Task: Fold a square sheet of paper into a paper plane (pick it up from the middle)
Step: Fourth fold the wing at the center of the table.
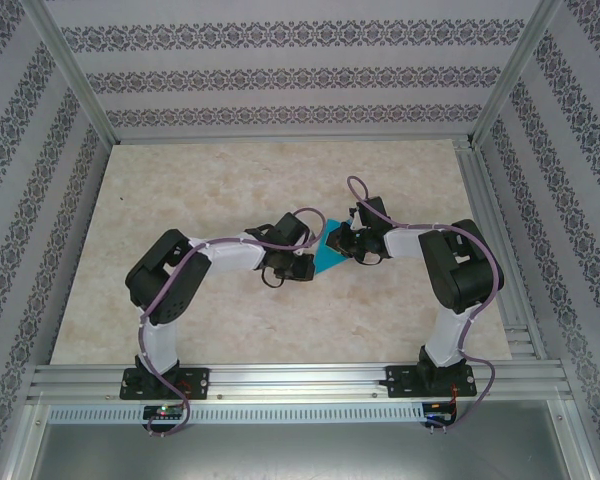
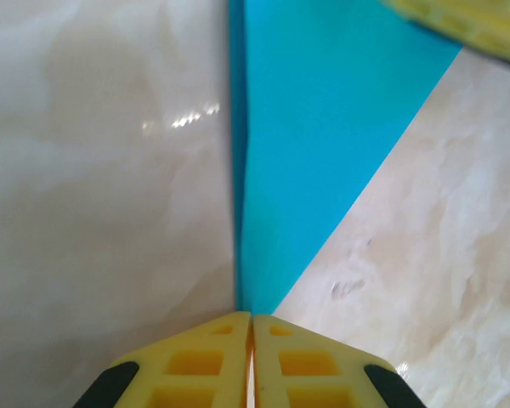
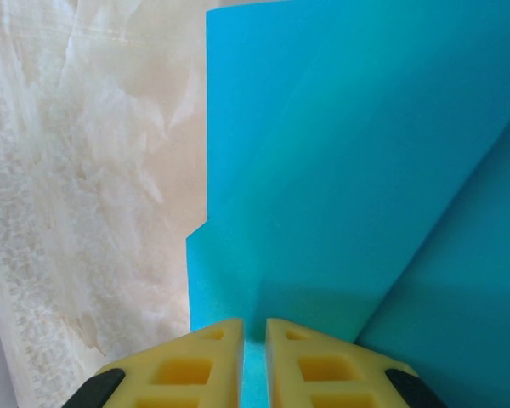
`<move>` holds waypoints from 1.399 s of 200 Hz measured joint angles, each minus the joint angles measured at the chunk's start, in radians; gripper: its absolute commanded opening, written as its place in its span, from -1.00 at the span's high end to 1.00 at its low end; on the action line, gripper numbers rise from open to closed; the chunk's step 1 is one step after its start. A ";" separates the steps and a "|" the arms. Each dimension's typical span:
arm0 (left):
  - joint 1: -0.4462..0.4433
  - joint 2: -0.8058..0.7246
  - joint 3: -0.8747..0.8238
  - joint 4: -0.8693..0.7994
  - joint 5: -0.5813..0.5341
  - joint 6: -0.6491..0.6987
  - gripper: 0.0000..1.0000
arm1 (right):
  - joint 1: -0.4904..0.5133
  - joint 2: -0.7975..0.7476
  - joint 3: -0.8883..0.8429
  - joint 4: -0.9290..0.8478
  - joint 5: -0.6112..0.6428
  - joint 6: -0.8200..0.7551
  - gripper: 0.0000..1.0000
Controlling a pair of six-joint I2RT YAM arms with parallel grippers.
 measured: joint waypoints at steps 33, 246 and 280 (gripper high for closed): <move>0.000 -0.032 -0.002 -0.050 0.016 0.014 0.82 | 0.000 0.000 0.000 0.003 -0.001 0.000 0.67; 0.012 0.073 0.046 0.152 -0.004 -0.069 0.90 | -0.007 -0.001 -0.008 0.030 -0.015 0.003 0.67; 0.017 0.068 0.023 0.188 0.011 -0.069 0.92 | -0.009 -0.020 -0.024 0.031 -0.017 0.003 0.67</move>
